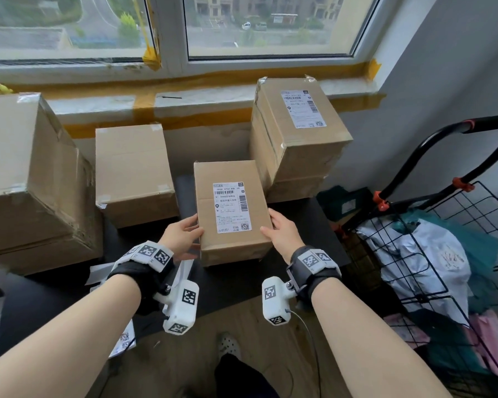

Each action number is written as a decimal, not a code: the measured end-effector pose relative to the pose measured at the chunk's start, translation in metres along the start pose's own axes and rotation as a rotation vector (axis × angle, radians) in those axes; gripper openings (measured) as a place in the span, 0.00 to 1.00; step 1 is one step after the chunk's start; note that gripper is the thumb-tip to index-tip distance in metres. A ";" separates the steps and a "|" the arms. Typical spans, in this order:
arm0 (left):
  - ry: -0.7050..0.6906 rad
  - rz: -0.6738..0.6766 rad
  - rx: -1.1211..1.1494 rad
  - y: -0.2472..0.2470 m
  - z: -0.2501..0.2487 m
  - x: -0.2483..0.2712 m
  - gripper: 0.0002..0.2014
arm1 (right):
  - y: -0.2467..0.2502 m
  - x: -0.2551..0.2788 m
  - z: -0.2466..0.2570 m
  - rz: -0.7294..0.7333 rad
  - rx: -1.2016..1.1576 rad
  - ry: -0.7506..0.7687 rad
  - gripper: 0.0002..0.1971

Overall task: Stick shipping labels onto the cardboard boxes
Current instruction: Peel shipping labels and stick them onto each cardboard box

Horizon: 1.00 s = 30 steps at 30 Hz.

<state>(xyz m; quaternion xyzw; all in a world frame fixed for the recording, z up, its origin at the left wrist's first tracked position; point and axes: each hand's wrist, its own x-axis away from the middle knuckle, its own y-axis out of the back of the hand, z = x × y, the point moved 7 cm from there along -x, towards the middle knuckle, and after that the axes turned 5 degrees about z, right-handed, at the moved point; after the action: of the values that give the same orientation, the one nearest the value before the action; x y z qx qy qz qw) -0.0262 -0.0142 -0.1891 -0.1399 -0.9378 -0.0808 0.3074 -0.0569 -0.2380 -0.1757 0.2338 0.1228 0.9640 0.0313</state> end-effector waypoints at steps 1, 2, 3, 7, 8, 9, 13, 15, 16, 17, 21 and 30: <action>-0.006 0.002 0.027 0.001 0.000 0.002 0.23 | 0.002 0.004 0.002 0.006 -0.031 0.001 0.29; -0.010 0.007 0.053 0.002 0.000 0.005 0.22 | 0.004 0.007 0.003 0.011 -0.057 0.003 0.29; -0.013 0.012 0.072 0.003 0.000 0.008 0.23 | 0.006 0.011 0.004 0.015 -0.072 0.002 0.29; -0.045 0.020 0.104 0.005 0.003 0.024 0.22 | 0.008 0.029 0.002 0.037 -0.153 -0.012 0.32; -0.058 0.025 0.114 0.005 0.004 0.028 0.22 | 0.008 0.036 0.002 0.049 -0.183 -0.017 0.32; -0.067 0.031 0.118 0.005 0.007 0.032 0.21 | 0.009 0.044 0.002 0.060 -0.205 -0.021 0.32; -0.079 0.068 0.137 -0.004 0.016 0.052 0.20 | 0.017 0.079 -0.006 0.070 -0.244 -0.036 0.32; -0.082 0.117 0.135 -0.017 0.020 0.063 0.20 | 0.025 0.094 -0.016 0.056 -0.250 -0.056 0.32; -0.075 0.146 0.134 -0.025 0.023 0.068 0.22 | 0.029 0.099 -0.024 0.047 -0.255 -0.066 0.32; -0.067 0.175 0.136 -0.034 0.027 0.072 0.24 | 0.034 0.105 -0.031 0.040 -0.259 -0.077 0.32; -0.044 0.229 0.171 -0.067 0.040 0.074 0.30 | 0.058 0.117 -0.053 0.025 -0.276 -0.108 0.32; -0.016 0.247 0.201 -0.154 0.032 0.048 0.33 | 0.145 0.093 -0.080 0.052 -0.234 -0.146 0.32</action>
<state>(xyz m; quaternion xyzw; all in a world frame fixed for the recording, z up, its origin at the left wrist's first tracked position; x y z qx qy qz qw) -0.1287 -0.1427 -0.1960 -0.2233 -0.9193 0.0530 0.3198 -0.1767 -0.3852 -0.1670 0.3013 0.0008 0.9526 0.0422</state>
